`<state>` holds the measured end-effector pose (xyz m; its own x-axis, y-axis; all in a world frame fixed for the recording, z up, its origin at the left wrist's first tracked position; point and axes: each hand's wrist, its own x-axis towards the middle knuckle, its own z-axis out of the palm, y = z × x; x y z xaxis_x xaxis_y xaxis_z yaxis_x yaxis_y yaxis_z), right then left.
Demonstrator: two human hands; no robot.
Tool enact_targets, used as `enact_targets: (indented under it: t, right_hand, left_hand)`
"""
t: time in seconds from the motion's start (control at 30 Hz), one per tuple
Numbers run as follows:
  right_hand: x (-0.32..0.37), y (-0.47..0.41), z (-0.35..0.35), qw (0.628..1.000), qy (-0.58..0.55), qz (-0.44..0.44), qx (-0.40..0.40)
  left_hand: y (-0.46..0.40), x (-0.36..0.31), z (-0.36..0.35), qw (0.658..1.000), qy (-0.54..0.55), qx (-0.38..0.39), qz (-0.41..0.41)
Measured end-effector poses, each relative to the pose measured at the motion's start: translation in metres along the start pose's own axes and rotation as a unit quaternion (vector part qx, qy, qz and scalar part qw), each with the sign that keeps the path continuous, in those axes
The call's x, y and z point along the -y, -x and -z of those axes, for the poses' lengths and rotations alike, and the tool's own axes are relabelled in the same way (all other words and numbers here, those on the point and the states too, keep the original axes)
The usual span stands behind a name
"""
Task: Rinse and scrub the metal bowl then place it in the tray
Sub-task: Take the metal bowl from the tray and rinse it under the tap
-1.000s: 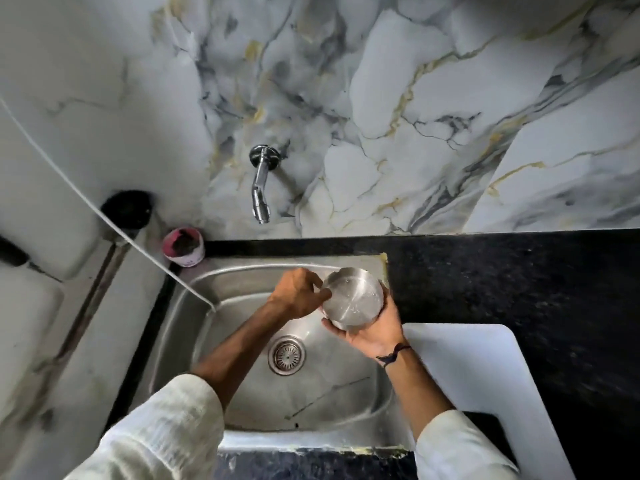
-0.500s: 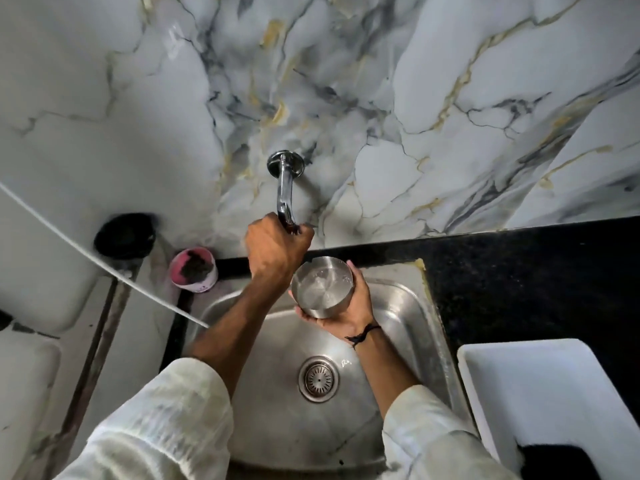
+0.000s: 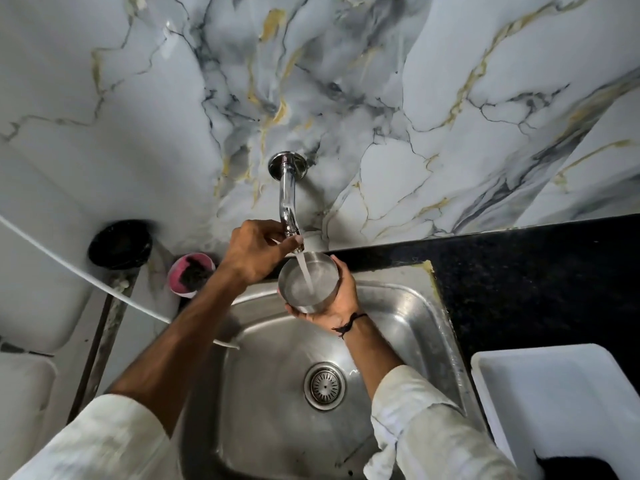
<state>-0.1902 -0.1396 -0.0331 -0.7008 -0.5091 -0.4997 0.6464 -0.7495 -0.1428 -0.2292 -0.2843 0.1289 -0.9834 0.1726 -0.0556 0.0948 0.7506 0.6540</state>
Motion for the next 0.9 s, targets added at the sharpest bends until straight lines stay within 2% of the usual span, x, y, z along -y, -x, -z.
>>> enact_targets:
  t: [0.1, 0.17, 0.27, 0.37, 0.5, 0.57, 0.67, 0.8, 0.9]
  right_hand:
    - [-0.007, 0.0, 0.003, 0.998, 0.049, -0.02, 0.017]
    - [-0.011, 0.002, 0.017, 0.997, 0.067, -0.031, -0.006]
    - [-0.007, 0.0, 0.029, 0.998, 0.03, -0.015, -0.046]
    - [-0.006, -0.006, 0.011, 0.999, -0.011, -0.021, -0.047]
    - [-0.015, -0.008, 0.01, 0.994, 0.099, -0.033, -0.025]
    - [-0.014, -0.005, 0.021, 0.987, 0.147, -0.036, -0.055]
    - [-0.008, -0.008, 0.028, 0.987, 0.103, -0.012, -0.121]
    - [-0.006, -0.01, 0.009, 0.992, 0.087, 0.001, -0.094]
    - [-0.01, -0.003, 0.009, 0.987, 0.151, -0.023, -0.047]
  left_hand:
    - [0.001, -0.004, -0.002, 1.0, -0.002, -0.006, 0.001]
    - [0.002, -0.005, -0.003, 1.0, -0.006, -0.008, -0.004]
    - [0.003, -0.004, -0.003, 1.0, -0.004, -0.01, -0.012]
    - [0.001, -0.003, -0.004, 1.0, 0.001, -0.007, -0.004]
    - [0.001, -0.003, -0.004, 1.0, 0.005, -0.008, 0.0]
    - [0.001, -0.003, -0.004, 1.0, 0.008, -0.01, 0.002]
    - [0.0, -0.003, -0.004, 1.0, 0.012, -0.011, 0.004]
    - [-0.003, 0.0, -0.005, 1.0, 0.004, -0.013, 0.003]
    - [-0.004, 0.002, -0.006, 1.0, 0.006, -0.011, 0.008]
